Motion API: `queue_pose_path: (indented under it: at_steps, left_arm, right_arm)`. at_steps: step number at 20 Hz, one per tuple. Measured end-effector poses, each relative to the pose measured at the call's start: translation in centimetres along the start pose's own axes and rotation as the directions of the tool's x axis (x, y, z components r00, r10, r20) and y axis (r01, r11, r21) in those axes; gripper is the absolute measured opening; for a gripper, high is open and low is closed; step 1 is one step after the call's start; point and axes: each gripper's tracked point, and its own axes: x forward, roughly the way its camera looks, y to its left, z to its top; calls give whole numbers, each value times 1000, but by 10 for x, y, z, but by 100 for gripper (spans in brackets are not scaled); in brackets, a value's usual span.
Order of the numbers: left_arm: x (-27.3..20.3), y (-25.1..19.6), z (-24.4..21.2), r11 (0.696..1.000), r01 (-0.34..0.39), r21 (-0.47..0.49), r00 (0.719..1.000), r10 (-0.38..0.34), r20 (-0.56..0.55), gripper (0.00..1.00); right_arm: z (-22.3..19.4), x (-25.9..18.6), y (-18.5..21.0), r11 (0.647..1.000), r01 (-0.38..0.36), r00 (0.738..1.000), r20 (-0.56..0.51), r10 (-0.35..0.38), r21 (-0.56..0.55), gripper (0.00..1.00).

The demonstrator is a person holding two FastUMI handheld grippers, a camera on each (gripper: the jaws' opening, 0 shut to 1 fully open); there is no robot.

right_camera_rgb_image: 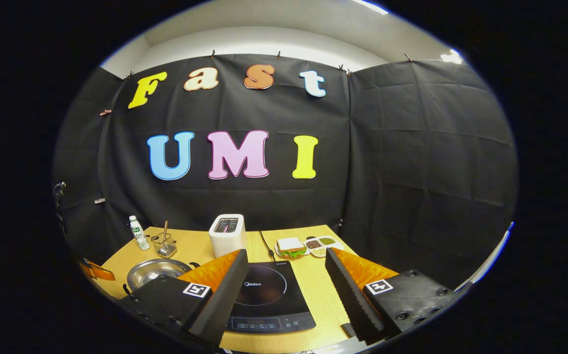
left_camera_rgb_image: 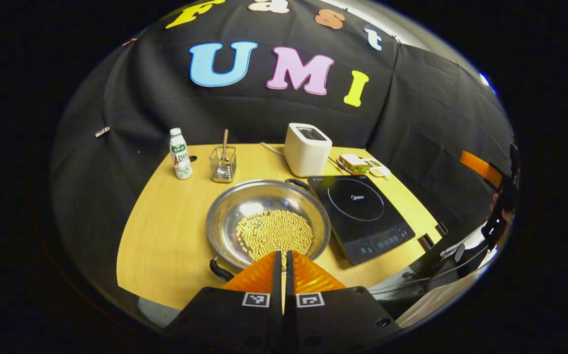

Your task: First push the handle of the pot to place it horizontally, then grasp the pot with both hands and set it on the induction cooktop.

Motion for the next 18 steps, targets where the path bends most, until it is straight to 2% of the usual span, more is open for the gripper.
queue_pose_path:
  at_steps: [6,10,14,18]
  left_arm:
    - [25,3,-44,997,59,-50,989,-65,-136,7]
    - [44,10,-66,998,62,20,976,-56,-208,5]
    - [59,21,-80,992,53,114,964,-21,-267,5]
    - [70,26,-93,986,60,156,947,-7,-321,5]
  right_arm:
    - [-15,-10,-3,1000,25,999,-41,-24,16,98]
    - [-34,-14,3,1000,19,996,-90,-17,25,99]
    - [-33,-17,8,1000,18,996,-83,-16,25,99]
    - [-42,-20,19,1000,-8,995,-100,7,-10,98]
